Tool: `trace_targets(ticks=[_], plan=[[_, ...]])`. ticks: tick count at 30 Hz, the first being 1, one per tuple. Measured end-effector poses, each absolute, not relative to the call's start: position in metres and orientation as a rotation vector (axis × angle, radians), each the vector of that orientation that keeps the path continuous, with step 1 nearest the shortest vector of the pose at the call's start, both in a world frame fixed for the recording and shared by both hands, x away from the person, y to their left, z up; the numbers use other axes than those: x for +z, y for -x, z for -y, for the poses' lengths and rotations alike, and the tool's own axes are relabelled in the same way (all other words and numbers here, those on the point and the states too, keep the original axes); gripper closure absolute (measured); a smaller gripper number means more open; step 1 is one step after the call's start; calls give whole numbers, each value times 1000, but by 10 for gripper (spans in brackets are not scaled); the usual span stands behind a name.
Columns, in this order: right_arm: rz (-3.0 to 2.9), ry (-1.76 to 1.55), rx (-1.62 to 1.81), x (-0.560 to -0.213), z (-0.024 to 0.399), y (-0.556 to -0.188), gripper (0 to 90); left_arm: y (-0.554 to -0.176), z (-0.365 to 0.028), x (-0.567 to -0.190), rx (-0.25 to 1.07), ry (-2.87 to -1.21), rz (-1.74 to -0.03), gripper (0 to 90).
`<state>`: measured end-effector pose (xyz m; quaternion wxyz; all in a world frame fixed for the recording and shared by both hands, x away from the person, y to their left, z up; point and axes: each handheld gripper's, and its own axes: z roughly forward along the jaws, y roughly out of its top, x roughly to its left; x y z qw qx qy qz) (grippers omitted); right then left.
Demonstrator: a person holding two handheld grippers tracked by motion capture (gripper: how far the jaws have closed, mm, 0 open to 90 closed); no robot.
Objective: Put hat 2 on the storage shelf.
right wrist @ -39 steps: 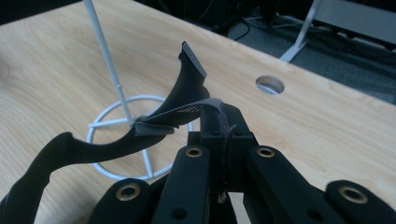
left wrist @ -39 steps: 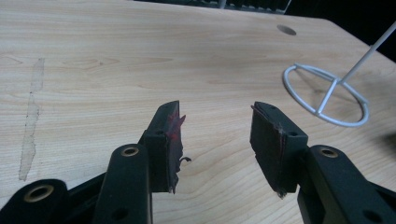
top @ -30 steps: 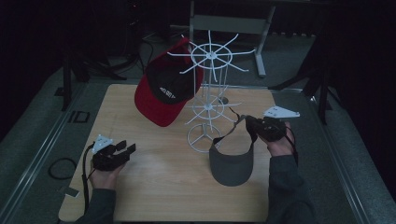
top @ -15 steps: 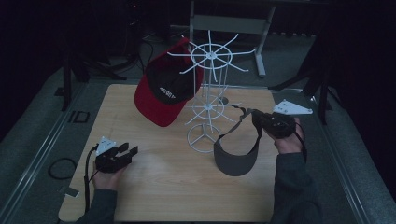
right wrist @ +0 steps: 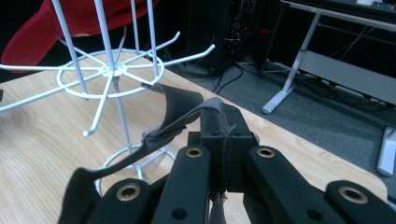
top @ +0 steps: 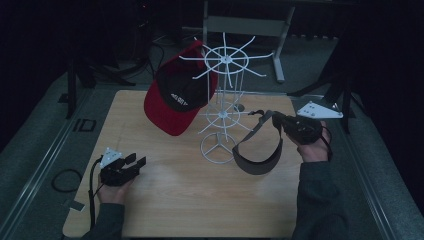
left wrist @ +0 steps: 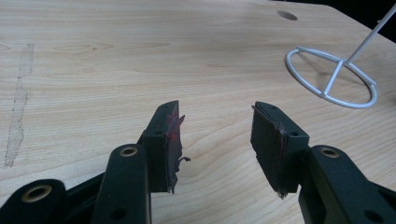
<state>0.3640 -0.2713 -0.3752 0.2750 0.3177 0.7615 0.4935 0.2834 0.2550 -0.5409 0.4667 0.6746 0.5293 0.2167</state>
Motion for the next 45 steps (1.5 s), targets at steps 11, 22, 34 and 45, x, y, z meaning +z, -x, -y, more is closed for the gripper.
trace_targets(ticks=[11, 22, 34, 45], plan=[[-2027, -816, 1320, -356, 271, -363, 897, -283, -255, -541, 534, -1650, -1302, 530], [-1989, -774, 1331, -336, 276, -357, 897, -282, -256, -541, 533, -1645, -1303, 530], [-1969, -697, 1342, -318, 276, -341, 896, -282, -256, -541, 531, -1645, -1302, 530], [-1954, -658, 1309, -304, 286, -327, 896, -282, -256, -542, 529, -1643, -1305, 529]])
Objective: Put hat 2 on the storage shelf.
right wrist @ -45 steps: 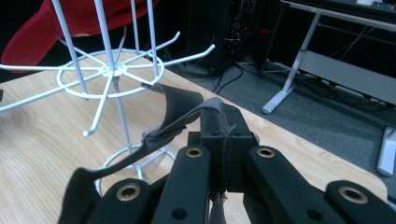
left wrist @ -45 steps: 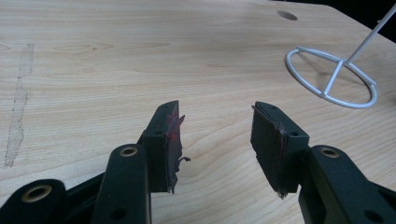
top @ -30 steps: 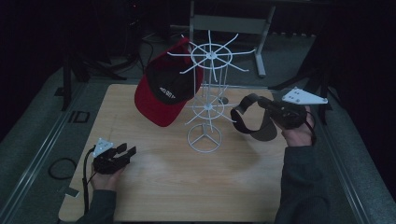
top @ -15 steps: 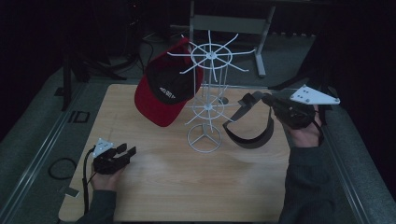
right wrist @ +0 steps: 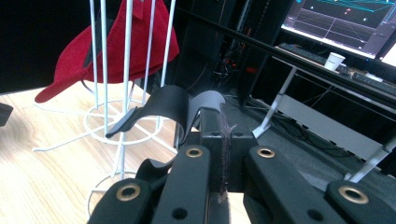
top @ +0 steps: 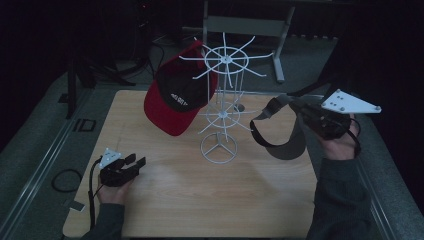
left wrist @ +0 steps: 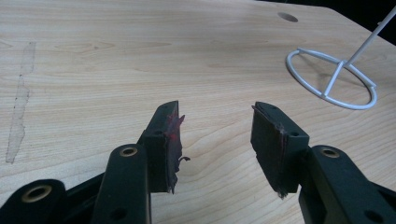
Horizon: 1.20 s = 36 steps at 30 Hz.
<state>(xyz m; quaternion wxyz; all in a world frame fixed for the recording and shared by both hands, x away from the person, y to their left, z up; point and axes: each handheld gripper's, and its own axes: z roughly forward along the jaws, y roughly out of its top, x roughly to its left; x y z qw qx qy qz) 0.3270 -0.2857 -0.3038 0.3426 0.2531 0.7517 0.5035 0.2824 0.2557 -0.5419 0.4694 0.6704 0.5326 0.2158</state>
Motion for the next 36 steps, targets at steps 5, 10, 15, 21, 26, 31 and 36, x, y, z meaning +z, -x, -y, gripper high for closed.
trace_targets(ticks=[5, 10, 15, 21, 26, 31, 36], plan=[[-1957, -640, 1301, -303, 290, -318, 896, -283, -256, -542, 525, -1641, -1308, 529], [-1964, -625, 1288, -302, 294, -309, 896, -283, -255, -543, 527, -1643, -1305, 528], [-1969, -599, 1292, -297, 301, -300, 896, -284, -255, -543, 524, -1649, -1305, 529], [-1964, -558, 1326, -287, 307, -288, 896, -284, -255, -543, 524, -1648, -1307, 528], [-1953, -533, 1391, -279, 309, -284, 896, -284, -254, -543, 525, -1647, -1305, 528], [-1940, -522, 1463, -272, 306, -287, 896, -285, -253, -543, 523, -1646, -1302, 528], [-1931, -500, 1492, -264, 297, -290, 896, -285, -254, -542, 525, -1641, -1304, 528]])
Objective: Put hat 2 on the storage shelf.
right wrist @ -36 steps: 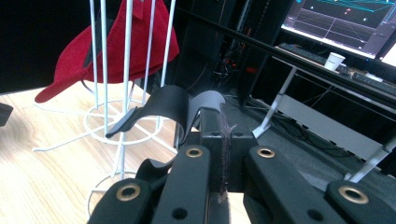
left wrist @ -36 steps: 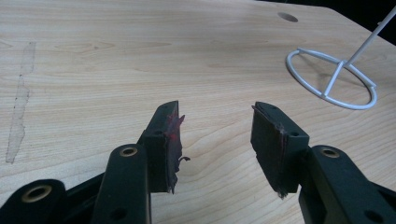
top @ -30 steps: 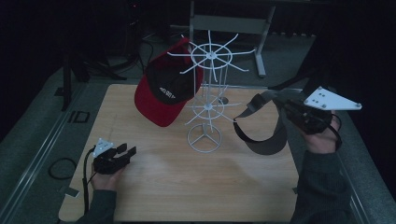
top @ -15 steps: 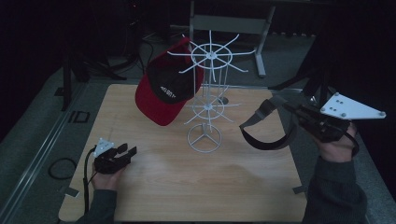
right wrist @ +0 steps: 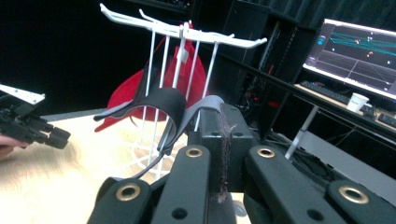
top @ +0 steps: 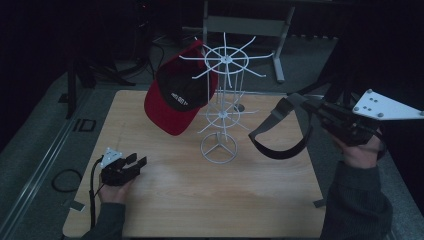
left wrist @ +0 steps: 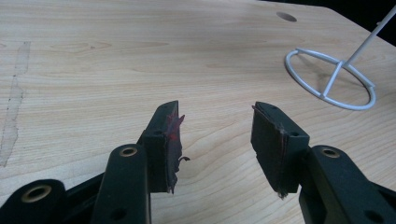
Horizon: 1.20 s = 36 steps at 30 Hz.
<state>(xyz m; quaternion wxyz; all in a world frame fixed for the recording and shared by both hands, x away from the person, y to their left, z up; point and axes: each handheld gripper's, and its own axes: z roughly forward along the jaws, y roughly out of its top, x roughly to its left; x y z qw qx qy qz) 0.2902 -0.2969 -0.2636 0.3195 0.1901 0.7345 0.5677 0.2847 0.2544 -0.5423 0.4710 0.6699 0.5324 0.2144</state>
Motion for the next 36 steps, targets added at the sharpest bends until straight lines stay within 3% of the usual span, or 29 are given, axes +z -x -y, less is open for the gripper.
trace_targets(ticks=[36], plan=[[-1915, -401, 1595, -221, 243, -322, 895, -284, -255, -542, 522, -1642, -1301, 524]])
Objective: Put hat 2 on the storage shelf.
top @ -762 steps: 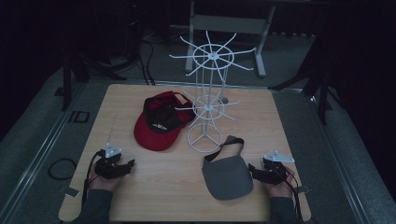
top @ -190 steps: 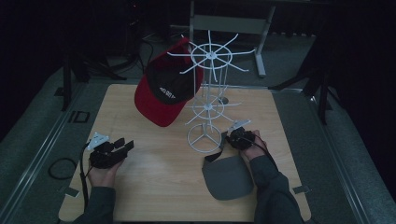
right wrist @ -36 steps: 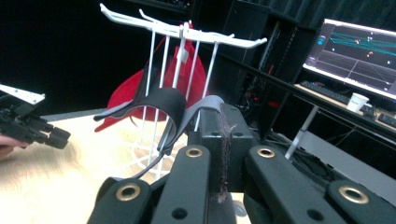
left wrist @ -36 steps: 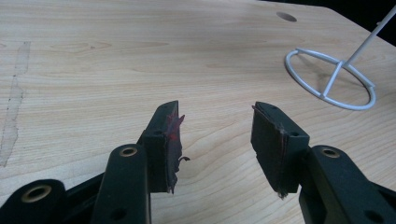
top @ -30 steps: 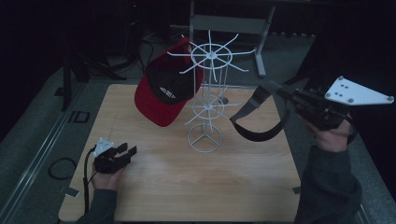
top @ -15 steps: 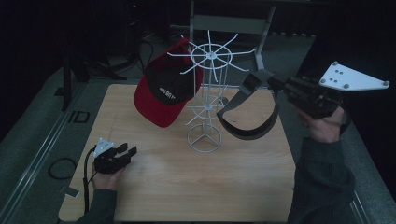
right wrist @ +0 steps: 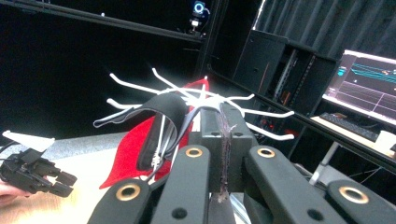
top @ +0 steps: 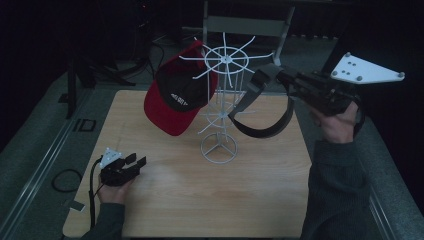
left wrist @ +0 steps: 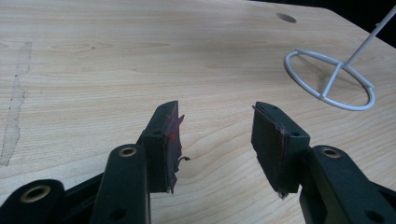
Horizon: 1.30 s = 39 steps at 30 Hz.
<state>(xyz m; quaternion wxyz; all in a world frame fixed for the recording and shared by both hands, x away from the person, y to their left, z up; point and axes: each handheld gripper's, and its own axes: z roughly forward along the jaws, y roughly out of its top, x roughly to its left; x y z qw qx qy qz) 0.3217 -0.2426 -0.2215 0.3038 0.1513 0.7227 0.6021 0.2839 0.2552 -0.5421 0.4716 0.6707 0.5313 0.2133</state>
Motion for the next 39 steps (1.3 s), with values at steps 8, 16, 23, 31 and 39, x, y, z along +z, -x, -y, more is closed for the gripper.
trace_targets(ticks=[8, 16, 23, 31, 39], plan=[[-1944, -419, 1590, -224, 234, -342, 895, -284, -254, -542, 524, -1647, -1300, 521], [-1975, -479, 1586, -232, 229, -361, 894, -284, -255, -542, 523, -1644, -1298, 520], [-1987, -504, 1548, -241, 229, -365, 892, -284, -255, -542, 524, -1645, -1297, 520], [-2002, -501, 1462, -248, 226, -363, 834, -284, -255, -542, 527, -1646, -1298, 520], [-2013, -502, 1447, -254, 230, -358, 508, -283, -255, -542, 526, -1640, -1302, 516]])
